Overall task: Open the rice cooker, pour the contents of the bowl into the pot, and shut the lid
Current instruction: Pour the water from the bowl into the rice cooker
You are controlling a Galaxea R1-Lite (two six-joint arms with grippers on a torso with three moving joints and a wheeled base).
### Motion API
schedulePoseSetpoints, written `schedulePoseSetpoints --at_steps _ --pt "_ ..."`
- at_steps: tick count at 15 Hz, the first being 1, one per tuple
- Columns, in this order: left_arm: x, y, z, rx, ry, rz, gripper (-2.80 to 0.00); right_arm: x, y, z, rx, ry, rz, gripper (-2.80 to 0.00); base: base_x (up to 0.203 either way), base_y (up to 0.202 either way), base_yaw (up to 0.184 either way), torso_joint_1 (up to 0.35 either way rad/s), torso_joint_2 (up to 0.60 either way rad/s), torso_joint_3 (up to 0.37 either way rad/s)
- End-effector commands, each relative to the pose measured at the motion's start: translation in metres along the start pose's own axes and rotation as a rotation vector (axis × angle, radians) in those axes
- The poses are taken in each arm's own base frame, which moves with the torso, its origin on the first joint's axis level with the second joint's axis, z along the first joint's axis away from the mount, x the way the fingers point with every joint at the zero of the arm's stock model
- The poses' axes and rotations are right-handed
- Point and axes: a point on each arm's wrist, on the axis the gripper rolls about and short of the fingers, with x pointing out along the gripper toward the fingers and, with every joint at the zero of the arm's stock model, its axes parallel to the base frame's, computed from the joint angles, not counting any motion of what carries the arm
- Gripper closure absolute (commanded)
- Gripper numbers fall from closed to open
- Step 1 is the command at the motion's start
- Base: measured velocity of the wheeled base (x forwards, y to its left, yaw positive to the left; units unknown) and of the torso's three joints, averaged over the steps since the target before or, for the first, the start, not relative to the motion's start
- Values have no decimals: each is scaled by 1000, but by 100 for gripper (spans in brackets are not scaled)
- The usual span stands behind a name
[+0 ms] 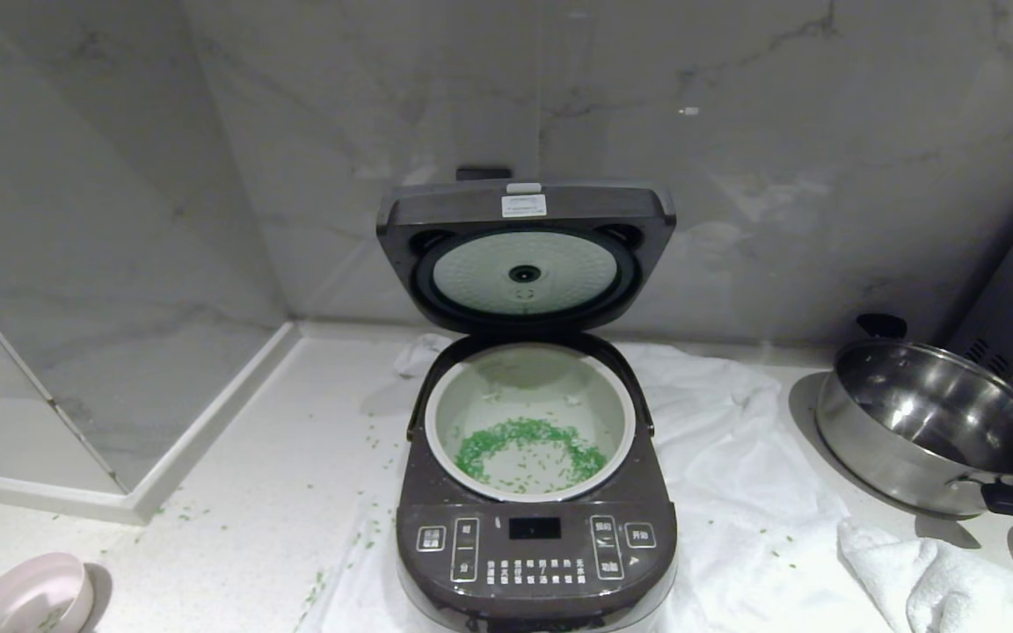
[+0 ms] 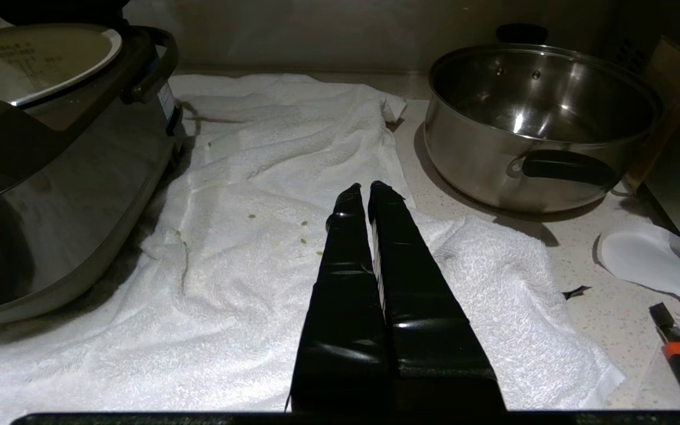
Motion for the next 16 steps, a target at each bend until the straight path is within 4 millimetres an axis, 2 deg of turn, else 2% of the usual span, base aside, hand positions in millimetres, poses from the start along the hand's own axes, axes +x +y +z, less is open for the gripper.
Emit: schedulePoseSetpoints --at_steps 1,10,16 --pt "15 2 3 -8 19 1 -280 0 0 0 0 0 0 0 0 0 0 0 0 0" --pt "62 21 18 -68 50 31 -280 0 0 0 0 0 0 0 0 0 0 0 0 0" --pt "84 23 19 -102 71 32 -280 0 0 0 0 0 0 0 0 0 0 0 0 0"
